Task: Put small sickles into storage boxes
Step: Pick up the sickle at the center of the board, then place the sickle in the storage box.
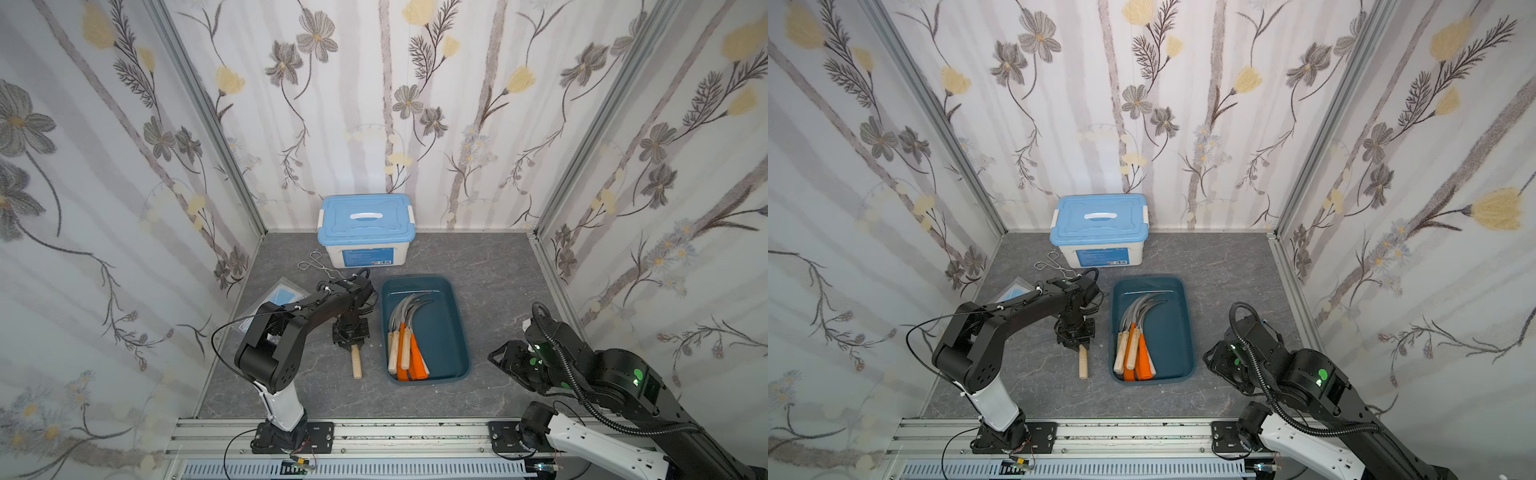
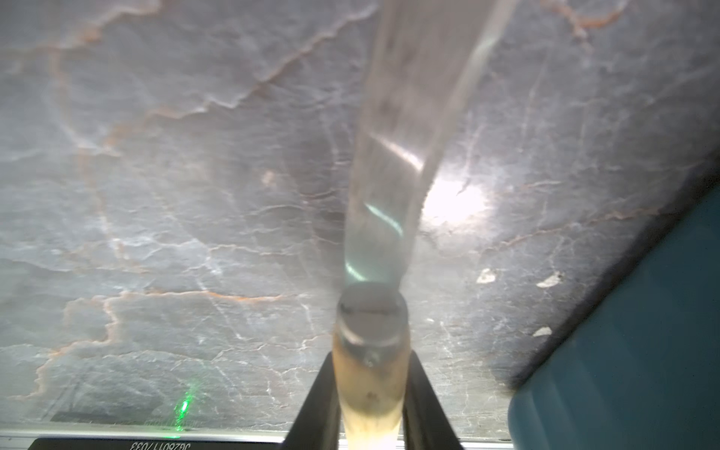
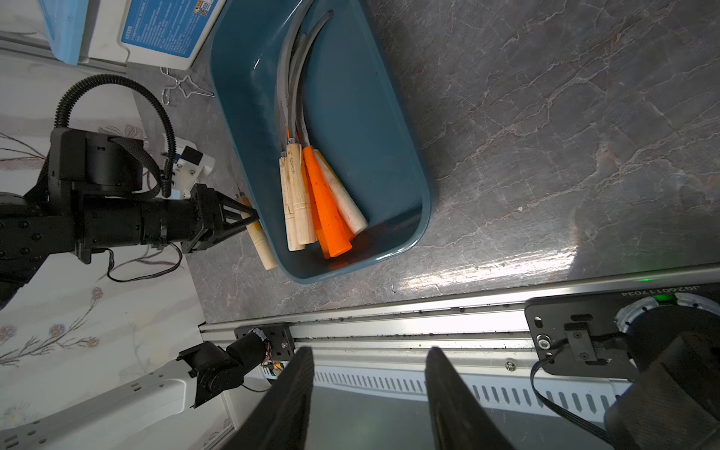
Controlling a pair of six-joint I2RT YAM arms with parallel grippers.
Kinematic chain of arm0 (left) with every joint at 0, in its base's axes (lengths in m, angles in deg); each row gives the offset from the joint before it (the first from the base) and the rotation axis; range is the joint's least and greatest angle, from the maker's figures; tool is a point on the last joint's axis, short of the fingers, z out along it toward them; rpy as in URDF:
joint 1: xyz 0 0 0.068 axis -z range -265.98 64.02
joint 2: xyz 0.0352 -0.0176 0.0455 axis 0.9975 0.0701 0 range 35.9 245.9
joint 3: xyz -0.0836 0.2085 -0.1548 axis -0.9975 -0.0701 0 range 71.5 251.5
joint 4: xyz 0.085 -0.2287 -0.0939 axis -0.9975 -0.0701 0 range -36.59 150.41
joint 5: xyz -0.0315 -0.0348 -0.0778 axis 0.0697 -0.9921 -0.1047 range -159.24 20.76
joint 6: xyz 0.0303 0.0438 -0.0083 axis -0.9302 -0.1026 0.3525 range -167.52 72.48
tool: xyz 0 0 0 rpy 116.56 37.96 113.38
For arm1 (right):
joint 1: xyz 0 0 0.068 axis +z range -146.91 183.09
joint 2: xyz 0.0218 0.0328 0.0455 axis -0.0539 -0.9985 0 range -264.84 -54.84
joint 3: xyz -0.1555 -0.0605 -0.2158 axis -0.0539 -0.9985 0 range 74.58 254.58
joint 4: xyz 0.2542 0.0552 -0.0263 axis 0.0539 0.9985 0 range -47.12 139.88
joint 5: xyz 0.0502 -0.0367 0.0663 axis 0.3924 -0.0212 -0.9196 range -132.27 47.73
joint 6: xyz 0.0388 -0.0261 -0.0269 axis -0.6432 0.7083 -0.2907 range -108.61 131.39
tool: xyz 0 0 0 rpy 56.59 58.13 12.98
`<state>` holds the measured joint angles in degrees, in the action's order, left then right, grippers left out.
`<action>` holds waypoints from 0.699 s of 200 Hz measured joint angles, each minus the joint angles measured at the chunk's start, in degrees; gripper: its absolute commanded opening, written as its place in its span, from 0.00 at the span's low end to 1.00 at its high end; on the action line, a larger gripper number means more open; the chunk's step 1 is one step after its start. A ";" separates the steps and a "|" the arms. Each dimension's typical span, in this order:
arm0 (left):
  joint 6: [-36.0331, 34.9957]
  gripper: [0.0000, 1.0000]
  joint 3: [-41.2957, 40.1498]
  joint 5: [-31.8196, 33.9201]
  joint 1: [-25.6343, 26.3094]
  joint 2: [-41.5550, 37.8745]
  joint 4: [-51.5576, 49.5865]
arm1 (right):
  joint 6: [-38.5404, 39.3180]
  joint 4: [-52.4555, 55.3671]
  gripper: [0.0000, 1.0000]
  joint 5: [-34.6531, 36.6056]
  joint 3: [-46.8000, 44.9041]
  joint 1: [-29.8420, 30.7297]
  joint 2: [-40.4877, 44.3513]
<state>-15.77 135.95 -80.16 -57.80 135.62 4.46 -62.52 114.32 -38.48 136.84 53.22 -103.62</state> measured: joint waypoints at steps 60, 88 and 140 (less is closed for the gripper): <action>-0.02 0.00 0.92 0.26 -2.10 -3.43 -0.61 | 0.00 0.00 0.49 0.81 1.09 0.00 -0.92; -0.02 0.00 2.69 0.17 -2.49 -4.70 -0.79 | 0.04 -0.02 0.49 0.81 1.27 0.00 -1.81; -0.04 0.00 3.21 -0.96 -2.47 -8.09 -1.36 | 0.24 -0.28 0.49 0.81 1.29 0.00 -2.36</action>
<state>-15.82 139.16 -81.12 -60.27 127.53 3.11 -62.28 114.03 -37.67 138.13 53.22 -105.98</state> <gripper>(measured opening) 0.241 0.493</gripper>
